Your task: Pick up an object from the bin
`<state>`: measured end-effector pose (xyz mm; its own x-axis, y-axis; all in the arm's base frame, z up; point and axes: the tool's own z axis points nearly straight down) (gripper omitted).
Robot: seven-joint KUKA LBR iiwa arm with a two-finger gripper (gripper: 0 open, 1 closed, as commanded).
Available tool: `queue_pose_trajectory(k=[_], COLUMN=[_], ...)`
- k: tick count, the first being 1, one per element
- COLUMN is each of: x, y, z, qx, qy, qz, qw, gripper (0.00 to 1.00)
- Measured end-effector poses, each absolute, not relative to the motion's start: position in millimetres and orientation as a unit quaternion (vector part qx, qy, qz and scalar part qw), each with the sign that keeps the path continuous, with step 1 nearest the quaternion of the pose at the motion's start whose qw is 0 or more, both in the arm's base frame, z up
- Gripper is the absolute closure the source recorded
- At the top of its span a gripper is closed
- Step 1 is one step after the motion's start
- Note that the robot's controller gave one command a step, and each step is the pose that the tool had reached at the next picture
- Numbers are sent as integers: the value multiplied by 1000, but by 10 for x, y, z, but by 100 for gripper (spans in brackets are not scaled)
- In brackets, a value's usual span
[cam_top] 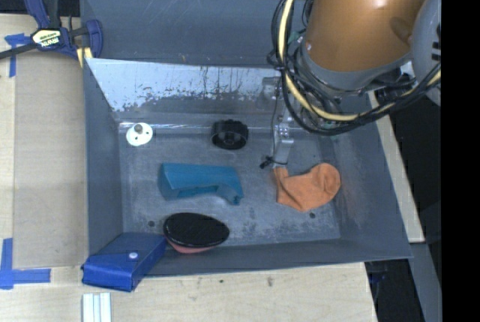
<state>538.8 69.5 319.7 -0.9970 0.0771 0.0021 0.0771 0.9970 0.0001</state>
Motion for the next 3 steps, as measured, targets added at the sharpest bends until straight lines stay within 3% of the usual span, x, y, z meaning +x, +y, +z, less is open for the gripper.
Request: queue_pose_trajectory(k=[1, 2, 3], x=[5455, 5351, 5251], y=[289, 195, 257], z=[3392, 3616, 3340], qx=[-72, -109, -110], qy=[-997, -994, -994], qz=[-1, 0, -1], qw=[-8, 0, -7], gripper=[0, 0, 0])
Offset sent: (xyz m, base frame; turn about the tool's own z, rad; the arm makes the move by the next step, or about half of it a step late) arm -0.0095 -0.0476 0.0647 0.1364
